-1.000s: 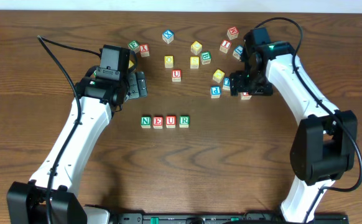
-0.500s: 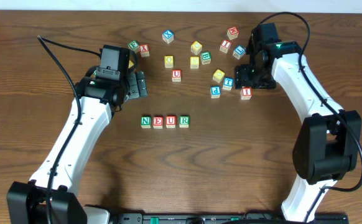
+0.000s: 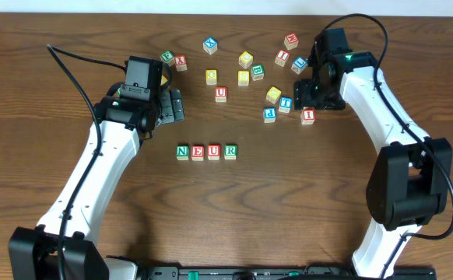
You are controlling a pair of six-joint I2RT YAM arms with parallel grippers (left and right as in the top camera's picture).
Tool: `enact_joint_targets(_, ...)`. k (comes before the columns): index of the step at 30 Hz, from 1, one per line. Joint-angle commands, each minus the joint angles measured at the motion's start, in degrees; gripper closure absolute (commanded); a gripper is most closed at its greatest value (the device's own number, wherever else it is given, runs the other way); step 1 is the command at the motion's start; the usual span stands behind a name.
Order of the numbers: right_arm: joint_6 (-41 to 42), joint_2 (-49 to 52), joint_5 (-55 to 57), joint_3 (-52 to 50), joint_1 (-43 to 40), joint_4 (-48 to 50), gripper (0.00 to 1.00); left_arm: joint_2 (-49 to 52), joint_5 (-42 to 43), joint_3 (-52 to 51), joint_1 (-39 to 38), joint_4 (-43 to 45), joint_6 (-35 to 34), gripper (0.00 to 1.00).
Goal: Spell out NEURIPS
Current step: 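Position the open right gripper above the red I block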
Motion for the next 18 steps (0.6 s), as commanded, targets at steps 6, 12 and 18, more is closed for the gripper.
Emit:
enact_joint_targets(6,0.0,1.55,0.72,0.02,0.59,-0.15,0.27,-1.05,-0.09,1.77,0.13,-0.02,0.15,0.02)
enact_joint_targets(12,0.0,1.55,0.74,-1.84,0.52,-0.44,0.26,-1.05,-0.09,1.77,0.13,-0.02,0.13,0.02)
enact_joint_targets(18,0.24,1.55,0.74,-5.14,0.52,0.72,0.26,-1.05,-0.09,1.75,0.13,-0.04,0.13,0.02)
